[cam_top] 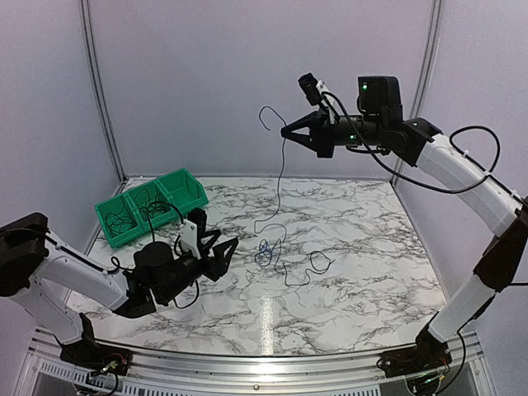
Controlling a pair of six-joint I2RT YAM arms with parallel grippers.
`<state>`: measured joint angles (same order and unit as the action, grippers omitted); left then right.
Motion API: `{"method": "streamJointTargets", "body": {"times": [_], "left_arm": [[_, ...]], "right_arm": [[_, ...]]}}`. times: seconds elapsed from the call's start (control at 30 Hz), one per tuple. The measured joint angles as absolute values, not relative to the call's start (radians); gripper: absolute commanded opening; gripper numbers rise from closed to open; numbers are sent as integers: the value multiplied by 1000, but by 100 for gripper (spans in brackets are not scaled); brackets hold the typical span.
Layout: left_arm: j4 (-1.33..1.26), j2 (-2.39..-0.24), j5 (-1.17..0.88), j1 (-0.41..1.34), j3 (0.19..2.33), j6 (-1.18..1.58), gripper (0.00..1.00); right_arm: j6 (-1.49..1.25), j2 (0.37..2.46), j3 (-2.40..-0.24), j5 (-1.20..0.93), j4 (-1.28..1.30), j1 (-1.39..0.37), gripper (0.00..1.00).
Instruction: Untangle the cables
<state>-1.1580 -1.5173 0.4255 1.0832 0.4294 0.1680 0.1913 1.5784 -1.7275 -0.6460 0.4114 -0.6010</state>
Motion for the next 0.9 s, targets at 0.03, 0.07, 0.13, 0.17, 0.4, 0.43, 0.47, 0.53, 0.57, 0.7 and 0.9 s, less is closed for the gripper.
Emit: {"method": "streamJointTargets", "body": {"times": [0.03,0.07,0.13,0.17,0.4,0.43,0.47,0.53,0.57,0.7,0.9], "left_arm": [[-1140,-1519,420,1085,459,148,59],[-1122,-1525,418,1085,492,128,59],[-1091,-1547,410,1086,560,91,61],[-1078,-1562,408,1086,592,78,62],[-989,-1686,400,1086,747,-8,63],[-974,-1704,398,1086,766,-15,63],[-962,-1720,396,1086,782,-23,62],[-944,-1741,391,1086,804,-36,60],[-939,-1747,389,1086,812,-40,58],[-930,-1758,383,1086,841,-53,48],[-926,-1764,390,1078,873,-65,31]], "right_arm": [[191,1579,-1728,-646,412,-608,0],[192,1580,-1728,-646,412,-615,0],[191,1581,-1728,-646,412,-628,0],[191,1581,-1728,-646,412,-634,0],[191,1584,-1728,-646,412,-670,0],[191,1585,-1728,-646,412,-674,0],[191,1588,-1728,-646,412,-676,0],[191,1590,-1728,-646,412,-680,0],[191,1591,-1728,-646,412,-681,0],[191,1593,-1727,-646,412,-681,0],[189,1594,-1724,-646,411,-681,0]]}}
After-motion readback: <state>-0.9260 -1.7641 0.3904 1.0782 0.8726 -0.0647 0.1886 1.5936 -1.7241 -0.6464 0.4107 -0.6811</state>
